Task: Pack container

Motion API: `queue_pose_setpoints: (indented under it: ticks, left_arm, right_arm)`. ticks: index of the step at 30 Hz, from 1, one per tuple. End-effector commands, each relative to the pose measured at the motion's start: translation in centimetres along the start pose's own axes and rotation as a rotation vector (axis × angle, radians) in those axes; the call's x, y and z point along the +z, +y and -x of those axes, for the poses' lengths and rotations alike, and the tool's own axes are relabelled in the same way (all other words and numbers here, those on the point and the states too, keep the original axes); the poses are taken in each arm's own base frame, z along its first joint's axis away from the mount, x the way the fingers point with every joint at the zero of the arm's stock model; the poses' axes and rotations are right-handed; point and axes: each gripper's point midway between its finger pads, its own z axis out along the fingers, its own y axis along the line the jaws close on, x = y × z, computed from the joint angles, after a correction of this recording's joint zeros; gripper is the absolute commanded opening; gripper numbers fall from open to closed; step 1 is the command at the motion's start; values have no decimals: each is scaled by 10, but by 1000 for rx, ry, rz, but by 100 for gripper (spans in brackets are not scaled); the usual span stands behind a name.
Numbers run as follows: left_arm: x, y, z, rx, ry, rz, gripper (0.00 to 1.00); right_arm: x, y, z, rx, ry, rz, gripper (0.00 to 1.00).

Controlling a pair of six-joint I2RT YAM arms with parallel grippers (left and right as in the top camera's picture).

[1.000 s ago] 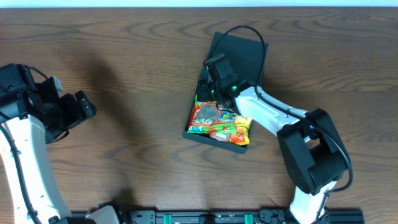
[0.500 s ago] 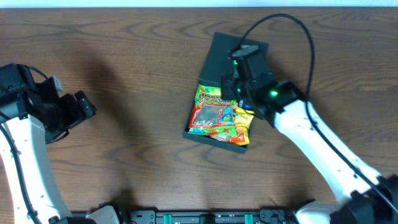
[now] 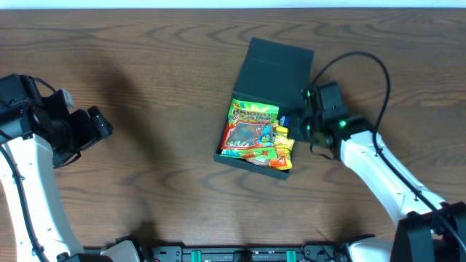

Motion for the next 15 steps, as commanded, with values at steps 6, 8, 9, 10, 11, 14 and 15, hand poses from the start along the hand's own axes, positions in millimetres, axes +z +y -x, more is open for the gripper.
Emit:
queue_pose_setpoints:
  ticks: [6,8,9,10,11,14,15]
  left_arm:
    - [0,3,1,6,0,13,95]
    - [0,3,1,7,0,13,95]
    - [0,3,1,6,0,13,95]
    - [0,3,1,7,0,13,95]
    - [0,3,1,6,0,13,95]
    - [0,3,1,6,0,13,95]
    - [0,3,1,7,0,13,95]
  right_arm:
    - [-1,3,-11,-15,6,0,1]
    - [1,4,-13,-19,8,-1,1]
    - [2,4,-17,-22,15,-4,1]
    - [3,3,-20,-22,22,-6,1]
    - [5,1,-23,-18,29,-12,1]
    - [10,-3,-31,-18,39,-17,1]
    - [10,-4,-30,-18,33,-25,1]
